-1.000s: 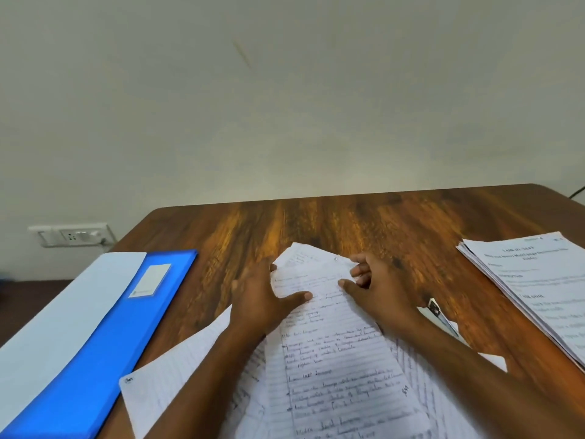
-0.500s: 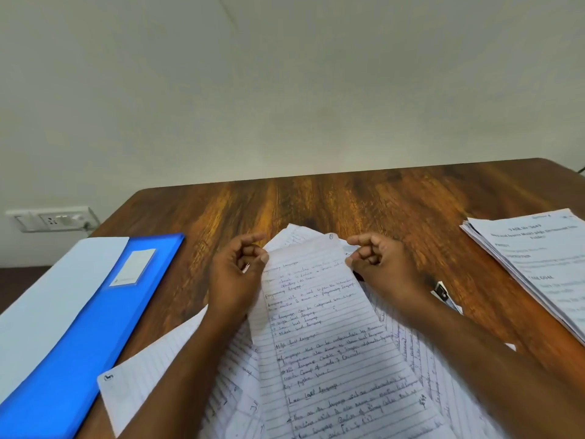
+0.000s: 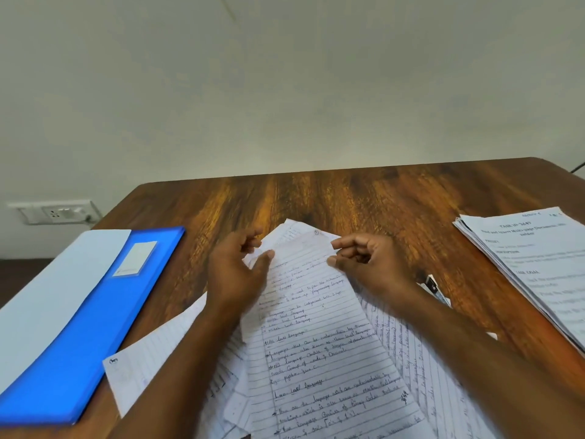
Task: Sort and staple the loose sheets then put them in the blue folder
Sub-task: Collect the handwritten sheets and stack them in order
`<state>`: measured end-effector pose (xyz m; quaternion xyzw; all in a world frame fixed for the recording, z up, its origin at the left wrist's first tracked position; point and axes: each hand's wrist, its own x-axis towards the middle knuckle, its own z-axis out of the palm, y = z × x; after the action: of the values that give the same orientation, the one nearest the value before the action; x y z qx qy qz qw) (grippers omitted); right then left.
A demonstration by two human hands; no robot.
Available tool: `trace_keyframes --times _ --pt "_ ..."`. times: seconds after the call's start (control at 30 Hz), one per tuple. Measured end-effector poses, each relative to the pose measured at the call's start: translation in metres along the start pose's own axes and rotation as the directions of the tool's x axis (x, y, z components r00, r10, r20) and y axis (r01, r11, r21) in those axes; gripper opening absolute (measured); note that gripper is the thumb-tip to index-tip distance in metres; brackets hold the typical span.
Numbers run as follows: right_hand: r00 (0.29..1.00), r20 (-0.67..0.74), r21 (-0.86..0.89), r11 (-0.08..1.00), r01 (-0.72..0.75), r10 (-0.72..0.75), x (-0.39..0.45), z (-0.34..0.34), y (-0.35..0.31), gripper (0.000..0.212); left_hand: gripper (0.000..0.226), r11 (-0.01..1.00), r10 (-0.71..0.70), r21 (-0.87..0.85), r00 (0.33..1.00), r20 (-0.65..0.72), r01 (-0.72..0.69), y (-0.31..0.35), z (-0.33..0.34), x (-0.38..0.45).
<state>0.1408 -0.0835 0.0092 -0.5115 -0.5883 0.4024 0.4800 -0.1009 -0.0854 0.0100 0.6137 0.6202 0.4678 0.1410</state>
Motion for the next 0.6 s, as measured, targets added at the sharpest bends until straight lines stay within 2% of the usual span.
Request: trace_keyframes --times 0.07,0.1,0.17,0.23,0.3,0.37,0.47,0.53,0.6 --pt "0.998 0.052 -0.047 0.998 0.029 -0.027 -0.004 0.002 -0.002 0.024 0.045 0.959 0.140 0.236 0.987 0.079 -0.155 0.005 -0.003 -0.003" --pt "0.995 0.090 -0.070 0.997 0.043 -0.037 -0.007 0.004 -0.002 0.024 0.045 0.947 0.178 0.246 0.975 0.136 -0.207 0.008 -0.004 -0.004" --pt "0.986 0.162 -0.110 0.991 0.069 -0.051 -0.011 0.007 -0.002 0.022 0.033 0.962 0.194 0.148 0.956 0.220 -0.230 0.013 -0.005 -0.005" --pt "0.978 0.200 -0.153 0.985 0.084 -0.052 -0.013 0.008 -0.007 0.019 0.016 0.978 0.174 0.062 0.945 0.277 -0.198 0.017 -0.006 -0.008" --pt "0.976 0.212 -0.255 0.962 0.099 -0.045 -0.012 0.002 -0.020 0.019 0.009 0.987 0.155 -0.012 0.933 0.324 -0.160 0.016 -0.008 -0.008" --pt "0.966 0.257 -0.479 0.872 0.103 0.027 -0.010 -0.013 -0.039 0.032 0.009 0.990 0.131 -0.093 0.918 0.374 -0.103 0.012 -0.013 -0.006" --pt "0.877 0.397 -0.763 0.629 0.150 0.272 -0.012 -0.037 -0.063 0.056 0.009 0.994 0.102 -0.083 0.883 0.458 -0.072 0.008 -0.021 -0.002" --pt "0.831 0.404 -0.828 0.539 0.154 0.383 -0.016 -0.041 -0.068 0.067 0.010 0.994 0.104 -0.067 0.844 0.526 -0.081 0.008 -0.025 -0.001" --pt "0.819 0.398 -0.845 0.513 0.152 0.414 -0.021 -0.035 -0.069 0.069 0.011 0.993 0.113 -0.076 0.818 0.564 -0.084 0.009 -0.029 0.000"
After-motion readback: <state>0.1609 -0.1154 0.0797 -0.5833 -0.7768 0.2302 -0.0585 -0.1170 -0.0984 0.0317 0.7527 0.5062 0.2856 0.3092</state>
